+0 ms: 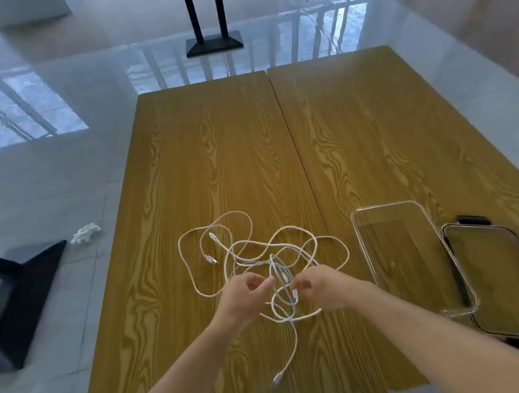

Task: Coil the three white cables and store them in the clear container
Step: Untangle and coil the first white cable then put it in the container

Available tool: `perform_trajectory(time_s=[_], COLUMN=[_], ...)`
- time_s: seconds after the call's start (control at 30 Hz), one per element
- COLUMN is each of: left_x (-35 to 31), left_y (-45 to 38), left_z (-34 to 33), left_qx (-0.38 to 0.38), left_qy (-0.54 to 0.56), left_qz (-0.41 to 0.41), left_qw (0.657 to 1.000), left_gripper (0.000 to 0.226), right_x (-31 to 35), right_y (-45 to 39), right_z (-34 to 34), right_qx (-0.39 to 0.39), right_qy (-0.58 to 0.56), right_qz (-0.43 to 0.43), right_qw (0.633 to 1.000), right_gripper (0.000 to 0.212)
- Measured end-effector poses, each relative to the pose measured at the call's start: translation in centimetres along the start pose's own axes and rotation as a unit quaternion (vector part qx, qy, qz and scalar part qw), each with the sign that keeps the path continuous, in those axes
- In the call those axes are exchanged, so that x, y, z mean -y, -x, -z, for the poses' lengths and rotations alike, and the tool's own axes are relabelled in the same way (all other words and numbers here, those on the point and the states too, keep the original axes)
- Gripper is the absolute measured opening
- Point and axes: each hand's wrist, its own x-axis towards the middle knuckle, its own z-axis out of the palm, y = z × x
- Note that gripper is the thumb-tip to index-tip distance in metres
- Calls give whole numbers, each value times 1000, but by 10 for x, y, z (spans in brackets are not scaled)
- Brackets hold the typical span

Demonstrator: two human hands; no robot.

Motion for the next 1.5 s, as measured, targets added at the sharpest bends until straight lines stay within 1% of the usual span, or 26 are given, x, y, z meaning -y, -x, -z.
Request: perform_trajectory(time_s=[0.03,0.07,0.17,0.23,0.3,0.37,0.5,0.57,0.67,0.8,0.93,1.0,1.13,1.37,1.5], left_x=[-1,-4,-12,-13,-13,-11,-11,-10,-10,-11,-10,-8,-8,-8,-11], left_y=[-2,-2,-2,-2,-2,-4,0,3,6,12,20,22,28,36,38], left_z=[-6,-8,-18,-21,-22,-22,-12,-4,8,20,29,31,37,41,40], left_qx=[-11,-26,-35,-36,-33,-33,-13,-18,-24,-23,-36,-43,-64,-85,-93], left_qy=[32,39,5,-12,-14,20,135,165,192,235,272,285,293,297,252], left_qz=[13,27,39,44,51,69,85,87,85,73,58,51,31,-8,-52], left_qw=[999,999,999,998,998,997,987,982,978,969,960,956,954,951,962], left_gripper=[37,40,43,35,19,12,12,13,14,15,18,20,21,17,23], right_x=[0,-1,-5,-7,-10,-14,-22,-29,-37,-38,-33,-30,-15,14,38], right_y=[-2,-2,-6,-7,-9,-10,-4,0,7,21,34,40,56,81,96], right_z=[-4,-8,-25,-33,-41,-46,-50,-51,-48,-35,-21,-15,0,19,32], right_qx=[4,-5,-3,-5,-15,-23,-46,-71,-121,-193,-263,-293,-318,-346,-355], right_qy=[-5,-17,-8,-16,-35,-45,-55,-74,-91,-115,-164,-186,-235,-300,-304], right_qz=[-12,-25,-18,-27,-29,-21,3,24,63,115,136,144,162,208,241], right_qw=[1000,1000,1000,999,999,999,997,994,986,968,941,927,904,864,851], right_gripper=[39,42,43,37,28,23,15,10,10,13,18,16,12,13,17])
